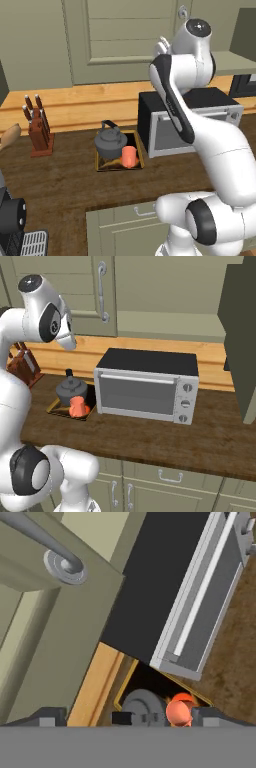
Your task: Pick the kettle from the counter and place it on the tray. Then pick the mug from the cabinet and place it on the tray. Then close the cabinet doors.
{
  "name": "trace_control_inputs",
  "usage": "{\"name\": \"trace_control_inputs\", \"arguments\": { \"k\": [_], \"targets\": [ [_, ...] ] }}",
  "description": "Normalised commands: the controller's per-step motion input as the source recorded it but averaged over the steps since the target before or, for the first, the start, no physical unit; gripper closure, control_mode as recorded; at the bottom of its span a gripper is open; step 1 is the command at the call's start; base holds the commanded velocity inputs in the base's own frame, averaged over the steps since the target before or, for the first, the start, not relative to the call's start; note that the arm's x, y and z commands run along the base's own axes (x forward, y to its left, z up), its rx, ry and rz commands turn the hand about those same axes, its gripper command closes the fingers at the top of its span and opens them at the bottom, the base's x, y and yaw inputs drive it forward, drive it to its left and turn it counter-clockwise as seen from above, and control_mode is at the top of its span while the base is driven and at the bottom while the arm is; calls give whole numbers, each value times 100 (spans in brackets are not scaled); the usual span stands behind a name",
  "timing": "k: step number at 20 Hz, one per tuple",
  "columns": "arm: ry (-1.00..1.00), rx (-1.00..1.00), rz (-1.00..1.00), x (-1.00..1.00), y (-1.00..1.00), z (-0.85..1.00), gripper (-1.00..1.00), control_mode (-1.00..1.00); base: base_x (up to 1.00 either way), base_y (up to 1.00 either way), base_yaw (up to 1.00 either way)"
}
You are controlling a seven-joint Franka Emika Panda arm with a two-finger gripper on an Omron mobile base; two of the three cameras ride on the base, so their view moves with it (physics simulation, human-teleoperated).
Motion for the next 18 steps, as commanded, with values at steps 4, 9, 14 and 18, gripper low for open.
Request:
{"name": "trace_control_inputs", "arguments": {
  "k": [4, 9, 14, 18],
  "targets": [
    [0, -7, 0, -60, 0, 10, -100, -100, 0, 0, 0],
    [0, -3, 0, -66, -13, 7, -100, -100, 0, 0, 0],
    [0, 0, 0, -56, -22, 1, -100, -100, 0, 0, 0],
    [0, 0, 0, -51, -35, 2, -100, -100, 0, 0, 0]
  ]
}}
